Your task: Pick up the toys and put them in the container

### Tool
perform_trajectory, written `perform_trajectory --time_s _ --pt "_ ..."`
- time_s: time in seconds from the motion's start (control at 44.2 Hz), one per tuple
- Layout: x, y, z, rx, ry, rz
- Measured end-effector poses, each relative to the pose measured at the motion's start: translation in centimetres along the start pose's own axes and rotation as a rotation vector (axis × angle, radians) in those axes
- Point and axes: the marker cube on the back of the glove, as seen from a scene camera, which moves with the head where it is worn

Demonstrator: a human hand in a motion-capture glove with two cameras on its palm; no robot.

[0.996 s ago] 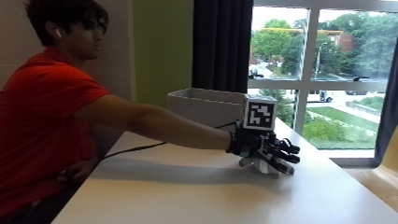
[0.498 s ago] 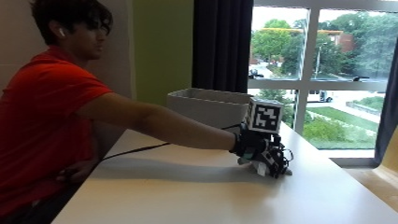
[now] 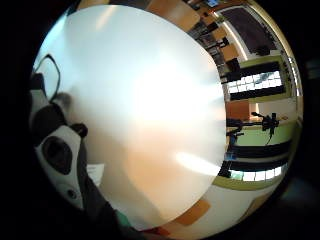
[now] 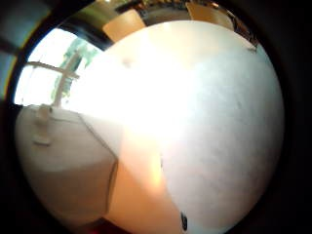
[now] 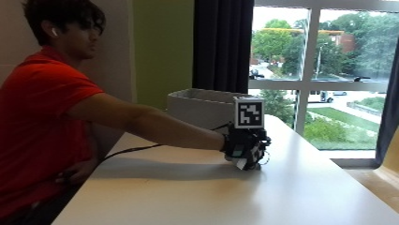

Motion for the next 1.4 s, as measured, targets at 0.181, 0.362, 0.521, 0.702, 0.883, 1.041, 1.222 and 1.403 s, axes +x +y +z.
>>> perform_trajectory --time_s 0.181,0.362,0.521,0.702,0.883,1.041,1.222,1.403 --pt "2.0 2.0 -0.8 -0.014 0.019 0.074" --pt "2.0 3.9 -8.4 0.079 -0.151 -0.087" --pt "0.3 5.8 -16.2 0.175 -0.174 -0.190" --pt "-4.3 7.3 -21.8 0.232 -0.176 -0.254" --pt "-11.3 8.8 -25.9 0.260 -0.201 -0.332" --pt "-17.9 10.5 -28.2 0.265 -0.200 -0.415" --pt "-22.3 11.3 -27.5 0.194 -0.172 -0.459" --pt "-23.6 11.6 -25.9 0.048 -0.148 -0.454"
